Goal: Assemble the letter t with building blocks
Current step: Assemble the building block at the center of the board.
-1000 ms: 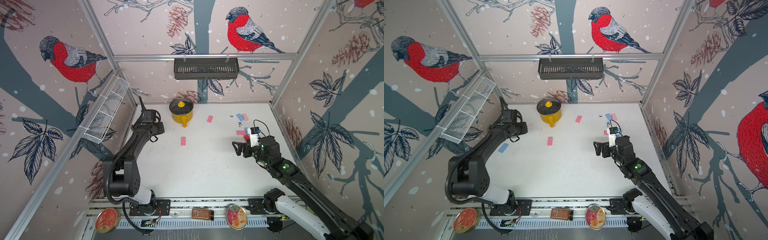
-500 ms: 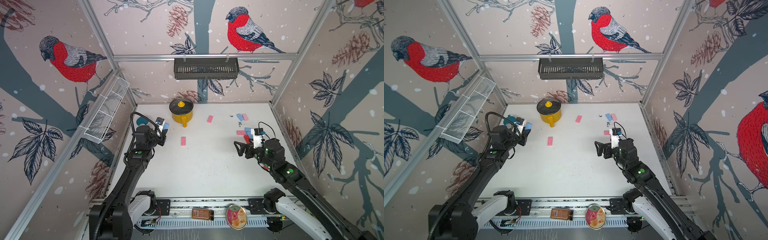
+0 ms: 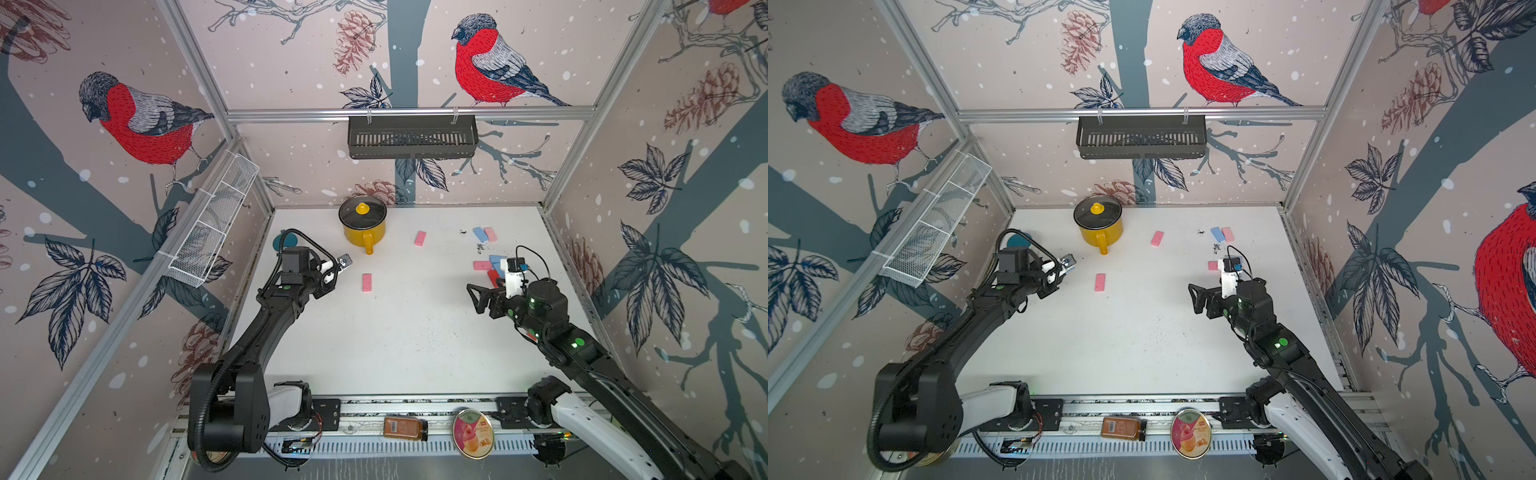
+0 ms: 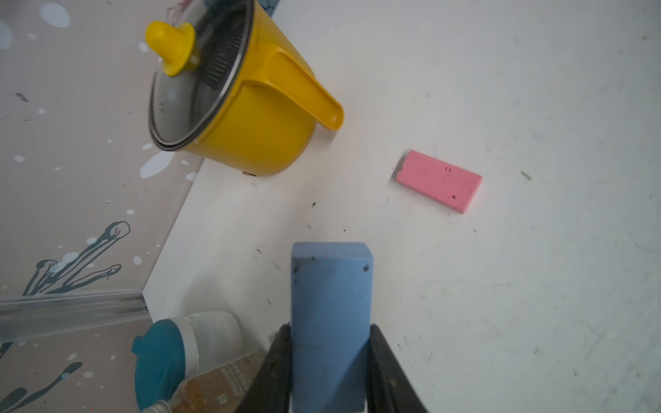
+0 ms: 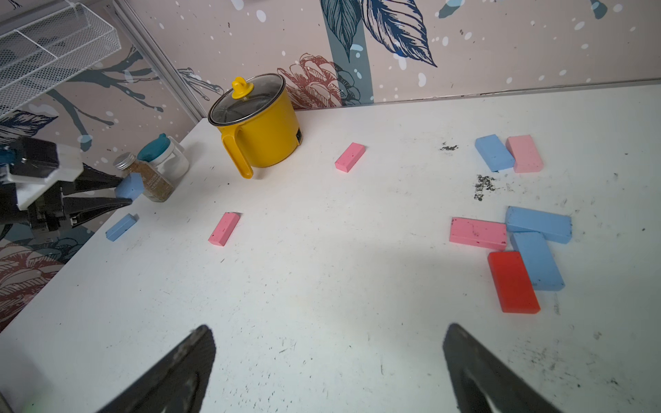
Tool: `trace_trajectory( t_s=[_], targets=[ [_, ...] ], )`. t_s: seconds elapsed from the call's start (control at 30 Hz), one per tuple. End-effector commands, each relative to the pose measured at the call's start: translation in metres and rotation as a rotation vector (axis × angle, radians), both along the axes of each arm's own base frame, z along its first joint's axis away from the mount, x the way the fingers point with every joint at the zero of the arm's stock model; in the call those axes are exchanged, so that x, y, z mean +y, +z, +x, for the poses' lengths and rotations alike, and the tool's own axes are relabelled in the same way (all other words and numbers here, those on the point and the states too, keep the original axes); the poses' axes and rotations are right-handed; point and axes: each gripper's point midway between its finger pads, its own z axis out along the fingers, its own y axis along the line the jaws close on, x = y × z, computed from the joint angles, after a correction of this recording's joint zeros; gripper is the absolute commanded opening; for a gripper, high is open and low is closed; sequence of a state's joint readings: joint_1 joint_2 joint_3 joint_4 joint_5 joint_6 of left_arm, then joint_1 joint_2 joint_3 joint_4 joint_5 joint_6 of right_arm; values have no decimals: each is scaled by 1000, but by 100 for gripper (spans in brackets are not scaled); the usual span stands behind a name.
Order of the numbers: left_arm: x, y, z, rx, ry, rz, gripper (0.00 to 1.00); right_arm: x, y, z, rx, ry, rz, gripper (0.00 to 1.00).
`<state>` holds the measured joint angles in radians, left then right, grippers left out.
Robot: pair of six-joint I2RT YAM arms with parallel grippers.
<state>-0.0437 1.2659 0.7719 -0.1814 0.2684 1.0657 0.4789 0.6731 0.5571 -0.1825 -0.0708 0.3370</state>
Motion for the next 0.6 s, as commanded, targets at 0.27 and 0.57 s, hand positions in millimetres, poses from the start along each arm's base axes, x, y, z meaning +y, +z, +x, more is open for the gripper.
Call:
trace_trajectory(
  t_s=[0.27,0.57],
  targets=[
    [-4,-68,-10,198,-310,307,0,7,-3,5,12,18,1,100],
    [-10,-93,-6,269,-393,343,0,9,-11,7,36,21,-11,100]
  ],
)
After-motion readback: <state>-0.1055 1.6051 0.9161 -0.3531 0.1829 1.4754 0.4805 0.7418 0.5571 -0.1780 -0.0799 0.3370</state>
